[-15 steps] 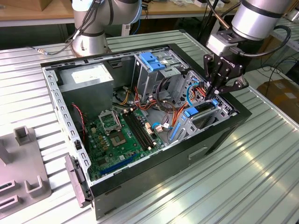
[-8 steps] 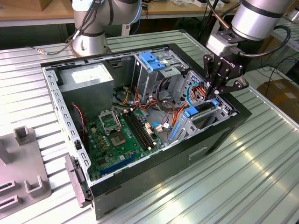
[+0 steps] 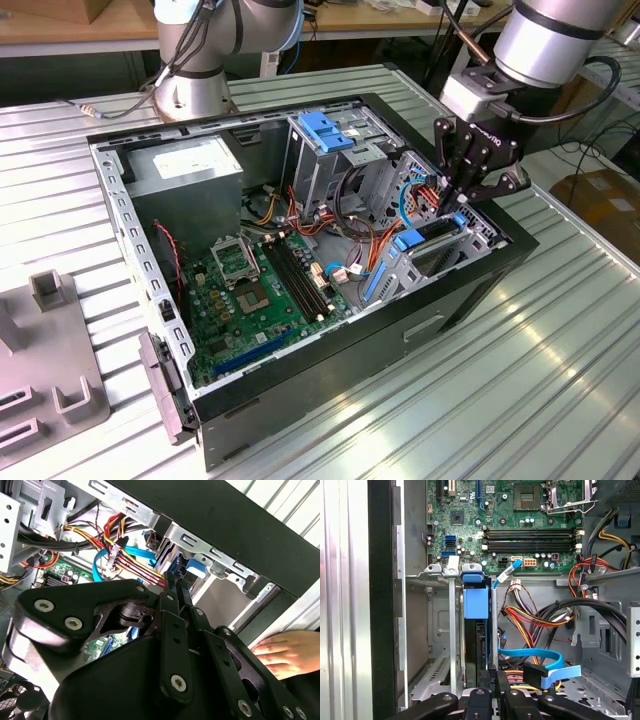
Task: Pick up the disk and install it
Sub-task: 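Insert the first disk wire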
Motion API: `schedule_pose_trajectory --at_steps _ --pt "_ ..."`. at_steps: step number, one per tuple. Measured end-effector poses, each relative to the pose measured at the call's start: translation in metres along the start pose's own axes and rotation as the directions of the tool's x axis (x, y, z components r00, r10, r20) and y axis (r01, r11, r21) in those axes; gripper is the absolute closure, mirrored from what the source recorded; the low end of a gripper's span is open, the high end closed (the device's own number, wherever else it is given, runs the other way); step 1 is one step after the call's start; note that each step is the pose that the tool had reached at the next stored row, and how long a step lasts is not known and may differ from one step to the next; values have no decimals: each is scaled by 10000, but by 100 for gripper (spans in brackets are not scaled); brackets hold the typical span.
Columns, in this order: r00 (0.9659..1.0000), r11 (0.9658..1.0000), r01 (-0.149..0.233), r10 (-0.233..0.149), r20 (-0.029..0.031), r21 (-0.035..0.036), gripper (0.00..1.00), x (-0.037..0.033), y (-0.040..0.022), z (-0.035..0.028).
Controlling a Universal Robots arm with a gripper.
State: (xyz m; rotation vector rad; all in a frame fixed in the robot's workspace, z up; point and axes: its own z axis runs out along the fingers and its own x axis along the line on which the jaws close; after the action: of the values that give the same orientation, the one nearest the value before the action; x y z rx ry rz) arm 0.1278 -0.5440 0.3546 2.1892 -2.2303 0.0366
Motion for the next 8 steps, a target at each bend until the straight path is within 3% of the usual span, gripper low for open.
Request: schedule_pose_trajectory --at_steps 8 --pt "9997 9997 259 -259 0 7 84 20 38 29"
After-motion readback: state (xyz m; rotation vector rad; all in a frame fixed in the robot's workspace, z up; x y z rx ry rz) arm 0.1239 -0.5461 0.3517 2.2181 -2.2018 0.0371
